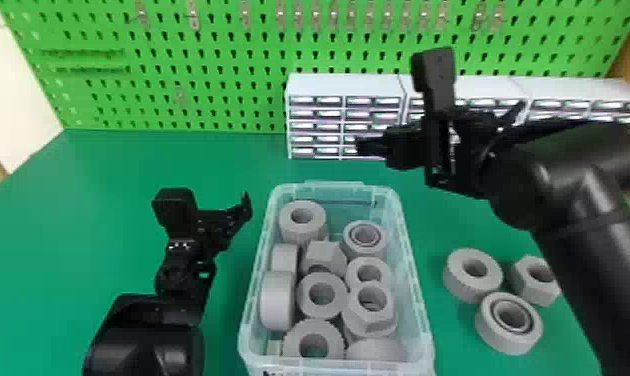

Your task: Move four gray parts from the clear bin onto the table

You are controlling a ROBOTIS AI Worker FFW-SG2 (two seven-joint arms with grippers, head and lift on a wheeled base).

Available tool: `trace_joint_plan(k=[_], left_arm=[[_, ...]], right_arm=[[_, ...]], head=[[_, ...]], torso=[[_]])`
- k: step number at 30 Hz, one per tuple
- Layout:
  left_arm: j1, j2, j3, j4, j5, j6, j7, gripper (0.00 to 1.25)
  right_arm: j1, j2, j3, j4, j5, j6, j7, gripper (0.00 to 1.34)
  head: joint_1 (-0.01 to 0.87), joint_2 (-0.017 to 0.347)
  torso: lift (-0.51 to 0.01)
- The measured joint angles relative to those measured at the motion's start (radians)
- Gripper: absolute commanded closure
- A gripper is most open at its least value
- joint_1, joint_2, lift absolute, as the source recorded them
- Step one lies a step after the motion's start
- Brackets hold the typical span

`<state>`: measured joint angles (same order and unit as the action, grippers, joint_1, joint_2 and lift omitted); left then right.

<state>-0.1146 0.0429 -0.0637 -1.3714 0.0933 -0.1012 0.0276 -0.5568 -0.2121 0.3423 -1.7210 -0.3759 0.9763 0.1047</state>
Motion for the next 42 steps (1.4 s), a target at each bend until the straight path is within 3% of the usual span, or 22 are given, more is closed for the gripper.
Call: trace_joint_plan(k=[12, 27, 42], left_arm=[[0.002, 0.0, -0.001, 0.0, 0.001, 0.0, 0.0, 0.1], [0.002, 0.0, 0.002, 0.0, 0.002, 0.0, 0.0, 0.1], [0.015, 0.0, 0.017, 0.0, 0.002, 0.0, 0.0, 0.1]], right_arm=[[-0.034, 0.013, 0.101, 0.017, -0.013, -0.022, 0.001, 0.56], [-0.045, 0.023, 0.14, 0.029, -0.038, -0.001, 0.0, 0.56], [-0.05, 0.03, 0.17, 0.05, -0.123, 0.086, -0.009, 0.56]], head=[[0.693, 0.072], [0.693, 0.072], [0.693, 0.072]], torso=[[-0.052], [-0.052], [-0.052]])
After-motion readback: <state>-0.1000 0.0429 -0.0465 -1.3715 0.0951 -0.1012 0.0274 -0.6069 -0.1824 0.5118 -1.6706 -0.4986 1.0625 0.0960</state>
